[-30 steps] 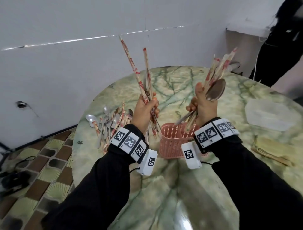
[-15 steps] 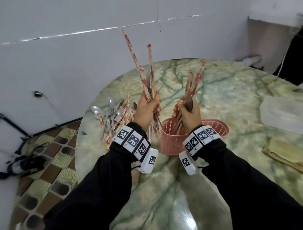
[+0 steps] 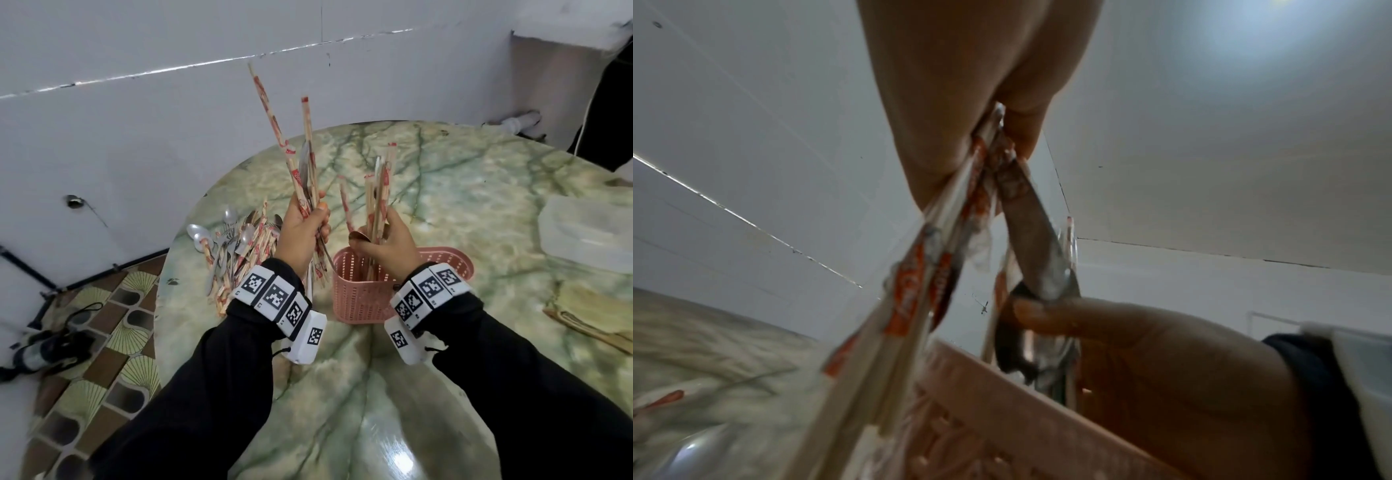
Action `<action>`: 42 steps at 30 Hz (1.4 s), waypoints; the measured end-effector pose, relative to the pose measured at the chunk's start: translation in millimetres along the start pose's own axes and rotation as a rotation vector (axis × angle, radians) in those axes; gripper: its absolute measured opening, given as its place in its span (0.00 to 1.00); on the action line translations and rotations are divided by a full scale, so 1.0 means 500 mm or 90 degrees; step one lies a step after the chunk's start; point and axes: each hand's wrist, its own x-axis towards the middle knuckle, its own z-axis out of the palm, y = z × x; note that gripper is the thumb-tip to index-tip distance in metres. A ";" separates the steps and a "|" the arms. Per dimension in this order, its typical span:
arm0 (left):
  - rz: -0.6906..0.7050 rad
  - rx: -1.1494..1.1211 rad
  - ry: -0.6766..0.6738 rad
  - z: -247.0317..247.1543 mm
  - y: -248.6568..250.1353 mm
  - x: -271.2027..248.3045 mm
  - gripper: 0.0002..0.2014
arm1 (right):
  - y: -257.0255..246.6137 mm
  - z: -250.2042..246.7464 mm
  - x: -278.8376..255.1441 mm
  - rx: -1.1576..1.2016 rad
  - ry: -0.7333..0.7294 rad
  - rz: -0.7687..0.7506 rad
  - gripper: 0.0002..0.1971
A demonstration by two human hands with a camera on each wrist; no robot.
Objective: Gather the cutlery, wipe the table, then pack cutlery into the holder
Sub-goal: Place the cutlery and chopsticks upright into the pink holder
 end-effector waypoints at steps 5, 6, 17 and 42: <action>0.004 0.004 0.012 -0.003 -0.005 -0.001 0.08 | 0.016 -0.055 -0.013 -0.186 -0.001 0.040 0.37; 0.005 0.001 0.015 -0.003 -0.005 -0.002 0.09 | 0.020 -0.064 -0.013 -0.228 -0.010 0.046 0.38; 0.086 -0.061 0.058 0.005 0.036 -0.012 0.10 | 0.000 -0.122 -0.032 -0.479 -0.220 0.089 0.61; 0.096 0.296 0.011 0.055 -0.088 -0.034 0.20 | 0.013 -0.115 -0.032 -0.528 -0.196 0.065 0.58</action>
